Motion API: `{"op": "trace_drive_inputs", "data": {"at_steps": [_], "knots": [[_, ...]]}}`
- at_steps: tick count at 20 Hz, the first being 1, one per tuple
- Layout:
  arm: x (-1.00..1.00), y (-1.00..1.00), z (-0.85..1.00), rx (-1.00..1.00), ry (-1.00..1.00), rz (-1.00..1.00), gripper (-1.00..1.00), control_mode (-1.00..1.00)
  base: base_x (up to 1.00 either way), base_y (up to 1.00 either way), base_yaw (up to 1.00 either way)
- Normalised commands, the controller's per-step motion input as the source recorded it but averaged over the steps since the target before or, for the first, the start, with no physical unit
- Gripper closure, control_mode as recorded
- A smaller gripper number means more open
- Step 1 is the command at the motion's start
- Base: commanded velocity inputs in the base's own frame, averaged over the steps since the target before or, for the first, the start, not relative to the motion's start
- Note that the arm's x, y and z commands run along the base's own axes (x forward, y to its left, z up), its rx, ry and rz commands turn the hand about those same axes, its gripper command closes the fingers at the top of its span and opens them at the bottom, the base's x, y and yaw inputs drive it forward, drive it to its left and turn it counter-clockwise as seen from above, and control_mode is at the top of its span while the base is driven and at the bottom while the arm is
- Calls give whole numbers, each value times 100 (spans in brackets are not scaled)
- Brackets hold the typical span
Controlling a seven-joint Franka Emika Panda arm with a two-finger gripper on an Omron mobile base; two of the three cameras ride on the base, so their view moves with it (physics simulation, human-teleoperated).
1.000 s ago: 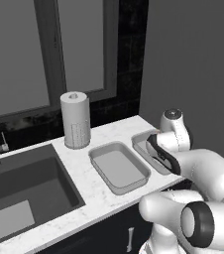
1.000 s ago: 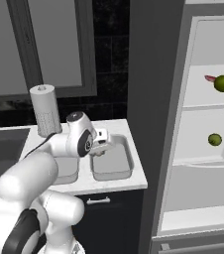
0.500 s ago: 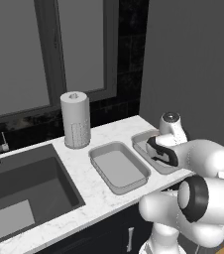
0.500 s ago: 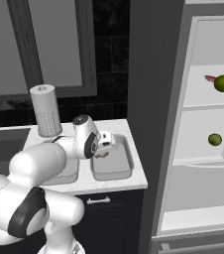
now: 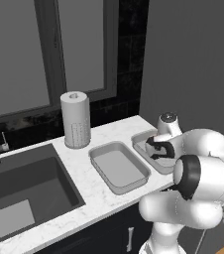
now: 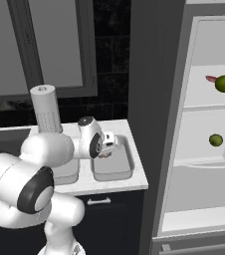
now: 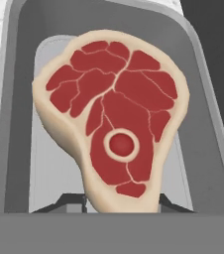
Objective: Place one lime and one steak in each tupperware on the nearby counter, to pack two identical lunches.
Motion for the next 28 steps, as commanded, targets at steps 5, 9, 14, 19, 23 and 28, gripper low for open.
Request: {"op": "trace_drive_inputs", "data": {"at_steps": [5,9,14,19,23,28], "knots": [[18,-4,-23,0,2,0,100,-100,0,0,0],[17,-4,-16,0,2,0,100,-100,0,0,0],[14,-4,-7,0,1,0,-100,-100,0,0,0],[12,-10,-5,0,0,0,-100,-100,0,0,0],[-18,-2,3,0,0,0,-100,-100,0,0,0],[-75,9,47,0,-10,0,-100,-100,0,0,0]]}}
